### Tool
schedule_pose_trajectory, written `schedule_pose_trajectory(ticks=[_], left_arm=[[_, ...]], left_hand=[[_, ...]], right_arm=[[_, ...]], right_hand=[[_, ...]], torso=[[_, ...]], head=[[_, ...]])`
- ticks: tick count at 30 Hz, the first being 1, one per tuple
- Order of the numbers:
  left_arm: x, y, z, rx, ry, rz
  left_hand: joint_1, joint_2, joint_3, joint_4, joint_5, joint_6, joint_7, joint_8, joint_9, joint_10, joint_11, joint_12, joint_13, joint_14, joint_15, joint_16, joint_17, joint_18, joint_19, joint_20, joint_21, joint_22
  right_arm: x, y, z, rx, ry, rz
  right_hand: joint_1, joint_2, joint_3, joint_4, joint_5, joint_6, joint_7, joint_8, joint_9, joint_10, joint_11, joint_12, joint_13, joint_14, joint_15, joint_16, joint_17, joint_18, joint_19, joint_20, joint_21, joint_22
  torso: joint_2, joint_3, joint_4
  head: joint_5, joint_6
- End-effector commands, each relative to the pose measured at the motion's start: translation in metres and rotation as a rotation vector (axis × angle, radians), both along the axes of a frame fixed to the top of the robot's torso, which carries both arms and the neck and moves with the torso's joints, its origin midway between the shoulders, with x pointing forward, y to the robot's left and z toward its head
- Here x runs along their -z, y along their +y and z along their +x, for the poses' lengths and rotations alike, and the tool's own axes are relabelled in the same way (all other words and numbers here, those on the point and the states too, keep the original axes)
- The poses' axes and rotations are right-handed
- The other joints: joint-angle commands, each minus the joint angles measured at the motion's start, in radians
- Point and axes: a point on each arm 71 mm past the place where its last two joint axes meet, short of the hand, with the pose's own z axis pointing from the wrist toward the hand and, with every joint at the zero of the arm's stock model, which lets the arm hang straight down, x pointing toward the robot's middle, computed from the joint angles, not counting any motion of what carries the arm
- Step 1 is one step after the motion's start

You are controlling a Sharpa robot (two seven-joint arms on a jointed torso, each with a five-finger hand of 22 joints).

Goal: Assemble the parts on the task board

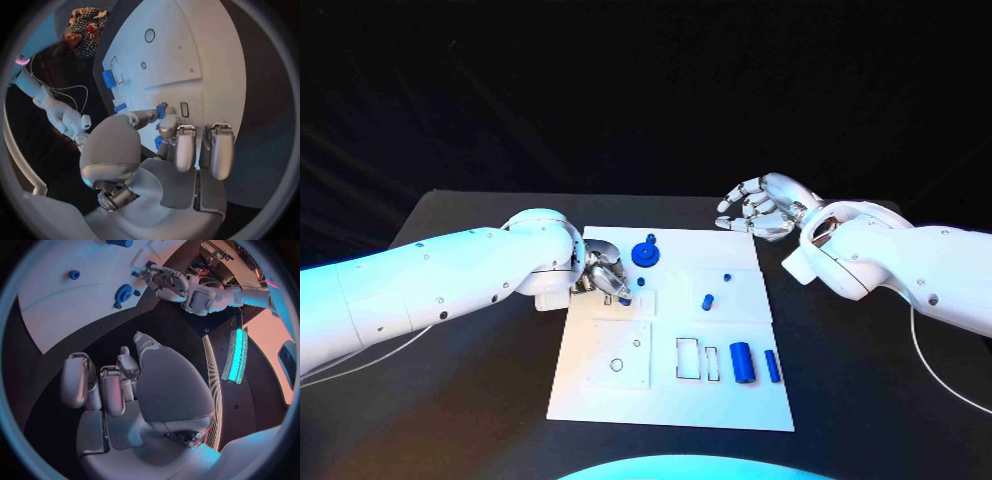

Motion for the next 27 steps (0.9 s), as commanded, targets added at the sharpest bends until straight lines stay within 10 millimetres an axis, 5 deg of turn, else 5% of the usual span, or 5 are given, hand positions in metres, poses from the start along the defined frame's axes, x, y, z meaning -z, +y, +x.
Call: schedule_pose_trajectory(ticks=[1,27], left_arm=[[0.0105,-0.0047,-0.0076,0.03,0.066,0.009],[0.0109,-0.0054,-0.0063,0.023,0.061,0.007]], left_hand=[[-0.002,0.008,0.136,-0.132,0.006,0.013,-0.011,-0.003,0.003,0.009,-0.002,0.004,0.005,0.095,-0.008,-0.003,0.223,-0.017,0.074,-0.008,-0.001,0.209],[-0.088,0.025,0.036,-0.064,-0.02,0.047,-0.028,-0.013,0.009,0.023,-0.015,0.011,0.015,0.096,-0.02,-0.003,0.223,-0.018,0.077,-0.02,0.0,0.213]], right_arm=[[-0.0005,0.0015,-0.0007,-0.017,-0.009,-0.003],[-0.0006,0.0019,-0.001,-0.019,-0.009,-0.003]], right_hand=[[-0.003,-0.013,0.007,-0.002,0.003,-0.002,0.002,-0.006,-0.001,-0.006,0.0,-0.005,-0.001,0.063,-0.004,-0.006,0.078,0.002,-0.007,0.0,-0.007,0.075],[-0.003,-0.013,0.007,-0.002,0.003,-0.002,0.002,-0.006,-0.001,-0.006,0.0,-0.005,-0.001,0.063,-0.004,-0.006,0.078,0.002,-0.007,0.0,-0.007,0.075]], torso=[[-0.001,0.0,0.0002],[-0.001,-0.0003,0.0007]], head=[[-0.002,-0.002],[-0.006,-0.003]])
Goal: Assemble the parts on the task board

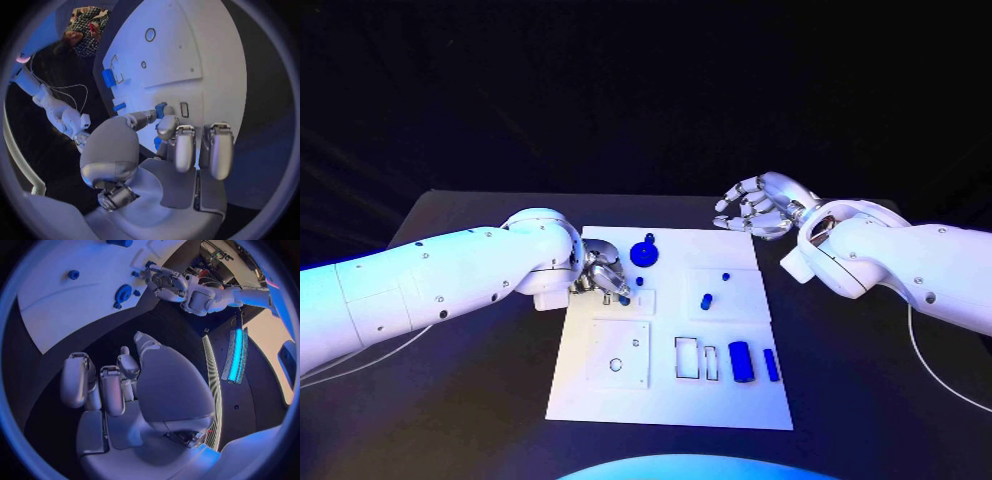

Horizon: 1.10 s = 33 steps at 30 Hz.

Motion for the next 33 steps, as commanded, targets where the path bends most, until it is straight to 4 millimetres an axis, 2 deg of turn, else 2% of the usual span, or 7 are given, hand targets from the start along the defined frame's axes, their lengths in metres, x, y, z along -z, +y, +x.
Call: schedule_pose_trajectory(ticks=[1,10,15,19,33], left_arm=[[0.0099,-0.0049,-0.0076,0.03,0.052,0.008],[0.01,-0.0048,-0.0074,0.029,0.051,0.009],[0.0101,-0.0046,-0.0073,0.029,0.051,0.009],[0.01,-0.0038,-0.0069,0.025,0.048,0.008],[0.0096,-0.0016,-0.0056,0.013,0.037,0.004]], left_hand=[[-0.012,0.0,0.034,-0.04,-0.002,0.01,-0.011,-0.007,-0.001,0.004,-0.002,0.003,0.002,0.092,-0.009,-0.003,0.223,-0.018,0.077,-0.006,0.0,0.212],[-0.023,-0.007,0.016,-0.031,-0.005,0.012,-0.011,-0.01,-0.001,0.002,-0.002,0.001,0.0,0.092,-0.009,-0.003,0.223,-0.018,0.076,-0.006,0.0,0.212],[-0.04,-0.017,-0.026,-0.013,-0.01,0.019,-0.011,-0.014,-0.001,0.001,-0.002,0.001,0.001,0.092,-0.009,-0.003,0.223,-0.018,0.076,-0.006,-0.001,0.211],[-0.059,-0.023,-0.118,0.027,-0.014,0.028,-0.011,-0.023,-0.001,0.0,-0.002,0.002,0.003,0.092,-0.009,-0.002,0.224,-0.018,0.077,-0.006,-0.001,0.213],[-0.061,-0.034,-0.262,0.108,-0.019,0.036,-0.009,-0.038,0.001,0.0,0.0,0.002,0.006,0.093,-0.008,-0.001,0.225,-0.018,0.076,-0.006,-0.002,0.212]], right_arm=[[-0.0006,0.0017,-0.0009,-0.019,-0.009,-0.003],[-0.0008,0.0016,-0.0012,-0.019,-0.011,-0.001],[-0.0009,0.0014,-0.0012,-0.018,-0.012,-0.001],[-0.001,0.0013,-0.0013,-0.018,-0.013,-0.001],[-0.0018,0.0018,-0.0022,-0.024,-0.024,-0.003]], right_hand=[[0.002,-0.008,0.004,0.001,0.003,-0.002,0.002,-0.006,-0.001,-0.006,0.0,-0.005,-0.002,0.063,-0.004,-0.006,0.078,0.002,-0.007,0.0,-0.003,0.075],[0.001,-0.011,0.008,0.0,0.003,-0.001,0.002,-0.007,-0.001,-0.007,0.0,-0.006,-0.003,0.062,-0.004,-0.007,0.077,0.003,-0.008,0.0,-0.004,0.075],[0.0,-0.011,0.009,0.001,0.002,-0.001,0.002,-0.007,-0.001,-0.008,0.0,-0.007,-0.004,0.061,-0.004,-0.009,0.072,0.004,-0.01,0.0,-0.009,0.072],[0.0,-0.011,0.009,0.001,0.002,-0.001,0.002,-0.007,-0.001,-0.008,0.0,-0.007,-0.004,0.061,-0.004,-0.009,0.072,0.004,-0.01,0.0,-0.009,0.072],[-0.001,-0.011,0.013,0.001,0.002,-0.001,0.002,-0.008,-0.001,-0.009,0.0,-0.009,-0.006,0.06,-0.004,-0.012,0.068,0.004,-0.012,0.0,-0.012,0.071]], torso=[[0.0,0.0,-0.0001],[0.0,0.0002,-0.0002],[0.0,-0.0001,-0.0004],[0.0,0.0001,-0.0003],[0.0,-0.0001,-0.0004]], head=[[-0.001,-0.001],[-0.003,-0.001],[-0.004,-0.001],[-0.005,0.0],[-0.007,0.003]])
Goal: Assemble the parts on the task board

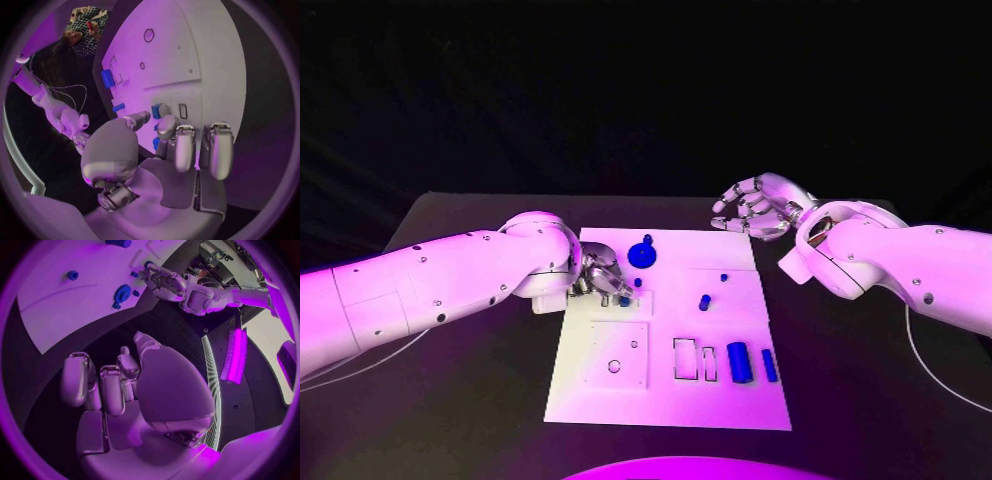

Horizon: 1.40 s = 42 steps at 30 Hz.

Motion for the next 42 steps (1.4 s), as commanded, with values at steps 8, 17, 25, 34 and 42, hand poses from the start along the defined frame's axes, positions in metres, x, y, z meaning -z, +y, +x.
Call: schedule_pose_trajectory(ticks=[8,17,25,34,42], left_arm=[[0.006,-0.001,-0.006,0.014,0.031,-0.002],[-0.006,0.002,-0.008,0.015,0.014,-0.025],[-0.027,0.002,-0.005,0.03,-0.008,-0.047],[-0.05,0.011,0.002,0.02,-0.028,-0.069],[-0.06,0.024,0.026,-0.054,-0.056,-0.079]], left_hand=[[0.01,-0.009,-0.046,0.024,-0.007,0.003,0.005,-0.009,0.002,0.001,-0.001,0.004,0.003,0.092,-0.008,-0.002,0.224,-0.018,0.077,-0.006,-0.001,0.213],[0.021,-0.01,-0.056,0.028,-0.006,0.004,0.004,-0.009,0.003,0.002,-0.002,0.004,0.004,0.092,-0.009,-0.002,0.223,-0.018,0.076,-0.007,-0.002,0.212],[0.032,-0.009,-0.064,0.029,-0.004,0.003,0.004,-0.01,0.004,-0.002,-0.002,0.0,-0.002,0.091,-0.009,-0.004,0.22,-0.017,0.074,-0.007,-0.004,0.208],[0.058,-0.008,-0.084,0.036,-0.002,-0.008,0.008,-0.018,0.004,-0.016,0.001,-0.014,-0.018,0.091,-0.007,-0.005,0.219,-0.014,0.067,-0.007,-0.01,0.195],[0.125,0.005,-0.131,0.056,0.005,-0.062,0.04,-0.094,-0.036,-0.059,0.029,-0.043,-0.053,0.092,0.017,-0.002,0.224,-0.007,0.05,0.009,-0.026,0.166]], right_arm=[[-0.001,0.001,-0.001,-0.017,-0.019,-0.006],[-0.001,-0.001,0.0,-0.014,-0.02,-0.007],[0.0,-0.001,0.0,-0.013,-0.018,-0.009],[0.001,-0.002,0.001,-0.01,-0.017,-0.011],[0.001,-0.004,0.002,-0.004,-0.019,-0.012]], right_hand=[[-0.001,-0.011,0.007,0.001,0.002,-0.001,0.002,-0.004,-0.001,-0.009,0.0,-0.005,-0.001,0.06,-0.004,-0.004,0.069,0.004,-0.004,0.0,-0.005,0.071],[-0.001,-0.011,0.007,0.001,0.002,-0.001,0.002,-0.004,-0.001,-0.009,0.0,-0.005,-0.001,0.06,-0.004,-0.004,0.069,0.004,-0.004,0.0,-0.005,0.071],[-0.001,-0.011,0.007,0.001,0.002,-0.001,0.002,-0.004,-0.001,-0.009,0.0,-0.005,-0.001,0.06,-0.004,-0.004,0.069,0.004,-0.004,0.0,-0.005,0.071],[-0.003,-0.012,0.011,0.001,0.002,-0.001,0.002,-0.004,-0.001,-0.007,0.0,-0.004,0.001,0.061,-0.004,-0.004,0.07,0.004,-0.004,0.0,-0.005,0.071],[-0.003,-0.012,0.011,0.001,0.002,-0.001,0.002,-0.004,-0.001,-0.007,0.0,-0.004,0.001,0.061,-0.004,-0.004,0.07,0.004,-0.004,0.0,-0.005,0.071]], torso=[[0.0,-0.0003,0.0],[-0.001,-0.0003,0.0014],[-0.002,-0.0007,0.0008],[-0.001,0.0011,0.0004],[0.001,-0.0005,0.0]], head=[[-0.001,0.002],[-0.002,0.007],[0.002,0.017],[0.006,0.022],[0.008,0.025]])
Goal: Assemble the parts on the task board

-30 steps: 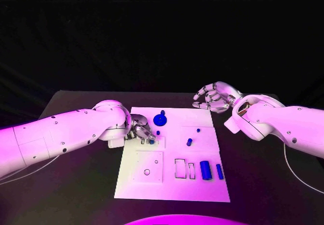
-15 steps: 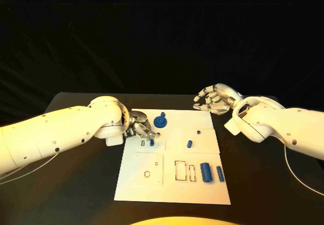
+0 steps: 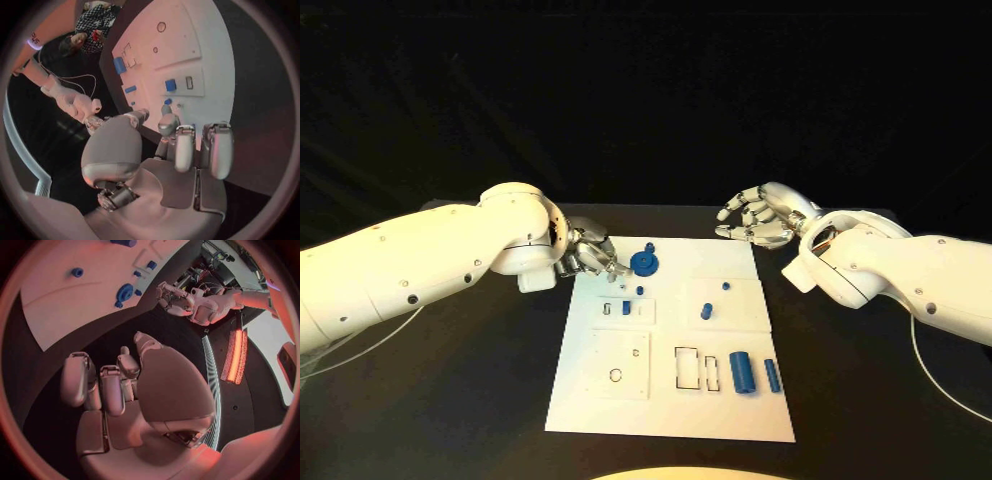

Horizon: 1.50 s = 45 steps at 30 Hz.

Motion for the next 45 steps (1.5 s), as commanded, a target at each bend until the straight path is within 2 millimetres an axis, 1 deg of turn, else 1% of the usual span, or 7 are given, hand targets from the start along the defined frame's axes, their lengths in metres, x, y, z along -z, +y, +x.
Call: schedule_pose_trajectory(ticks=[1,7,11,17,29,37,45], left_arm=[[-0.004,0.003,0.01,-0.018,0.005,-0.016],[-0.006,0.011,0.03,-0.061,-0.023,0.012],[-0.004,0.013,0.039,-0.076,-0.023,0.033],[0.004,0.014,0.049,-0.091,-0.01,0.065],[0.017,0.009,0.063,-0.113,-0.009,0.091],[0.018,0.008,0.067,-0.119,-0.008,0.088],[0.022,0.007,0.067,-0.107,0.016,0.099]], left_hand=[[0.019,-0.002,-0.012,0.0,0.005,-0.01,0.005,-0.018,-0.012,-0.013,0.004,-0.01,-0.009,0.093,0.009,-0.002,0.224,-0.007,0.049,0.01,-0.005,0.166],[0.03,-0.006,-0.023,0.0,0.004,-0.011,0.009,-0.028,-0.021,-0.019,0.008,-0.013,-0.014,0.093,0.012,-0.002,0.224,-0.005,0.045,0.014,-0.01,0.157],[0.03,-0.006,-0.024,0.0,0.003,-0.011,0.009,-0.029,-0.021,-0.019,0.008,-0.013,-0.014,0.094,0.013,-0.001,0.225,-0.005,0.045,0.014,-0.01,0.158],[0.03,-0.006,-0.025,0.001,0.003,-0.009,0.009,-0.029,-0.021,-0.018,0.008,-0.011,-0.012,0.094,0.013,0.0,0.227,-0.005,0.046,0.014,-0.009,0.159],[0.032,-0.003,-0.026,0.002,0.003,-0.007,0.009,-0.029,-0.022,-0.021,0.008,-0.014,-0.016,0.095,0.013,0.001,0.23,-0.005,0.046,0.015,-0.009,0.159],[0.033,-0.002,-0.027,0.002,0.003,-0.007,0.01,-0.029,-0.023,-0.021,0.008,-0.014,-0.016,0.096,0.014,0.003,0.232,-0.005,0.046,0.015,-0.009,0.16],[0.038,0.001,-0.028,0.001,0.003,-0.005,0.01,-0.03,-0.024,-0.02,0.009,-0.012,-0.014,0.096,0.014,0.003,0.233,-0.006,0.047,0.016,-0.008,0.162]], right_arm=[[0.0,0.0,0.0,-0.012,-0.012,-0.004],[0.0,-0.001,0.0,-0.007,-0.015,-0.003],[-0.001,-0.001,0.0,-0.008,-0.015,-0.003],[-0.001,0.0,0.0,-0.011,-0.014,-0.002],[-0.001,0.001,-0.001,-0.014,-0.013,-0.001],[-0.001,0.002,-0.001,-0.016,-0.013,-0.001],[-0.001,0.002,-0.001,-0.017,-0.012,-0.001]], right_hand=[[0.001,-0.008,0.004,0.0,0.002,-0.001,0.002,-0.004,-0.001,-0.007,0.0,-0.004,0.001,0.061,-0.004,-0.004,0.07,0.004,-0.004,0.0,-0.003,0.072],[0.0,-0.009,0.006,0.0,0.002,-0.001,0.002,-0.005,-0.001,-0.008,0.0,-0.006,-0.001,0.06,-0.004,-0.004,0.069,0.005,-0.005,0.0,-0.005,0.071],[0.0,-0.009,0.006,0.0,0.002,-0.001,0.002,-0.005,-0.001,-0.008,0.0,-0.006,-0.001,0.06,-0.004,-0.004,0.069,0.005,-0.005,0.0,-0.005,0.071],[0.0,-0.009,0.006,0.0,0.002,-0.001,0.002,-0.005,-0.001,-0.008,0.0,-0.006,-0.001,0.06,-0.004,-0.004,0.069,0.005,-0.005,0.0,-0.005,0.071],[-0.001,-0.011,0.009,-0.001,0.002,-0.001,0.002,-0.005,-0.001,-0.01,0.0,-0.008,-0.004,0.06,-0.004,-0.005,0.068,0.005,-0.006,0.0,-0.007,0.071],[-0.001,-0.011,0.009,-0.001,0.002,-0.001,0.002,-0.005,-0.001,-0.01,0.0,-0.008,-0.004,0.06,-0.004,-0.005,0.068,0.005,-0.006,0.0,-0.007,0.071],[-0.001,-0.011,0.009,-0.001,0.002,-0.001,0.002,-0.005,-0.001,-0.01,0.0,-0.008,-0.004,0.06,-0.004,-0.005,0.068,0.005,-0.006,0.0,-0.007,0.071]], torso=[[0.002,-0.0012,-0.0001],[0.002,-0.001,-0.0004],[0.002,-0.0009,0.0007],[0.003,-0.0013,-0.0014],[0.004,-0.0028,-0.0011],[0.001,-0.0004,0.0004],[0.001,-0.0006,0.0]], head=[[0.002,0.001],[0.009,0.004],[0.008,0.002],[0.009,0.0],[0.008,-0.002],[0.01,-0.006],[0.01,-0.008]])
